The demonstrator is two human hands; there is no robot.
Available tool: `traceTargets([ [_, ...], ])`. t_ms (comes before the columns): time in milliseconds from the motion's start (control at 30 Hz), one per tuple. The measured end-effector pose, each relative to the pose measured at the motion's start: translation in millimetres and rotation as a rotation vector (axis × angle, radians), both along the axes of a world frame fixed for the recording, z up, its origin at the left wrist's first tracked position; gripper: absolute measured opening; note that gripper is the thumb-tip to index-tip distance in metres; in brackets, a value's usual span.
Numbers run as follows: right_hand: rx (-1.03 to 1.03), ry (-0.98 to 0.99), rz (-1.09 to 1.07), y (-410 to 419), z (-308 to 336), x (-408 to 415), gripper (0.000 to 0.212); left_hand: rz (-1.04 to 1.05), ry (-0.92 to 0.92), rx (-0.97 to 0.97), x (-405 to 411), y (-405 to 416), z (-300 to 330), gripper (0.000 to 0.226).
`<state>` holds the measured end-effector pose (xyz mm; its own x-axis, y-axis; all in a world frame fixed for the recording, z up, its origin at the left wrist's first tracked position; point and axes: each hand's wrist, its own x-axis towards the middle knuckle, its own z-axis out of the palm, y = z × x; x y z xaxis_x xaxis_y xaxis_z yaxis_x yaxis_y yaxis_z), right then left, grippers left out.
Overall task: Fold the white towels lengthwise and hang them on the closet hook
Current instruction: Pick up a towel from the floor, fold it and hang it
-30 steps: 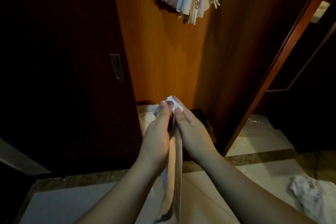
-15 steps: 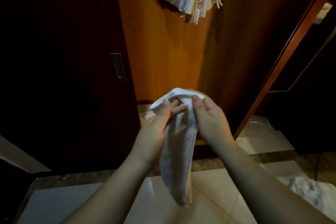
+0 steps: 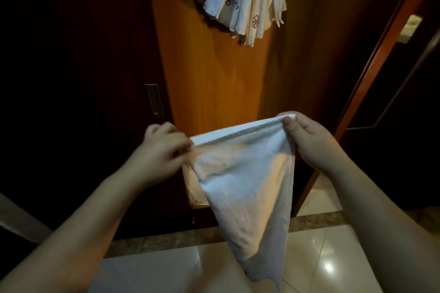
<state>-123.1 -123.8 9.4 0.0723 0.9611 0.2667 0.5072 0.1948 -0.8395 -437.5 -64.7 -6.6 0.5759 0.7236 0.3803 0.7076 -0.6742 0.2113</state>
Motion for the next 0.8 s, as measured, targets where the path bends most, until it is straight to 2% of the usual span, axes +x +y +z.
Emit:
traceTargets([
  [133, 0.050, 0.008, -0.031, -2.2, 1.6, 17.6, 0.042, -0.003, -0.020, 0.034, 0.2, -1.4, 46.8, 0.017],
  [233, 0.065, 0.048, -0.031, -2.7, 3.5, 22.9, 0.050, 0.116, -0.050, -0.086, 17.4, -9.2, 66.2, 0.043],
  [300, 0.059, 0.053, -0.015, -3.0, 3.0, 22.9, 0.051, 0.204, 0.015, -0.117, 24.4, -9.2, 74.9, 0.056],
  [433, 0.075, 0.043, -0.008, -5.2, 7.6, 20.0, 0.046, 0.218, 0.206, 0.039, 34.0, -3.5, 84.8, 0.010],
  [500, 0.083, 0.044, -0.002, -5.3, 9.6, 20.0, 0.044, 0.230, 0.263, 0.080, 34.3, -1.2, 87.1, 0.002],
  [533, 0.090, 0.058, -0.003, -4.9, 10.4, 20.6, 0.043, 0.220, 0.261, 0.057, 32.4, 0.9, 87.7, 0.006],
  [600, 0.110, 0.099, -0.011, -3.2, 12.4, 22.6, 0.046, 0.139, 0.080, -0.177, 25.9, 4.6, 88.0, 0.011],
  [667, 0.134, 0.128, -0.012, -1.3, 15.9, 22.7, 0.048, 0.006, -0.244, -0.528, 21.5, 1.8, 86.1, 0.011],
  [700, 0.147, 0.142, -0.010, -0.7, 17.9, 21.5, 0.049, -0.051, -0.410, -0.644, 20.6, 0.0, 83.4, 0.010],
  [800, 0.206, 0.219, -0.015, 1.0, 22.7, 13.6, 0.048, -0.147, -0.818, -0.683, 22.7, -2.4, 77.5, 0.011],
])
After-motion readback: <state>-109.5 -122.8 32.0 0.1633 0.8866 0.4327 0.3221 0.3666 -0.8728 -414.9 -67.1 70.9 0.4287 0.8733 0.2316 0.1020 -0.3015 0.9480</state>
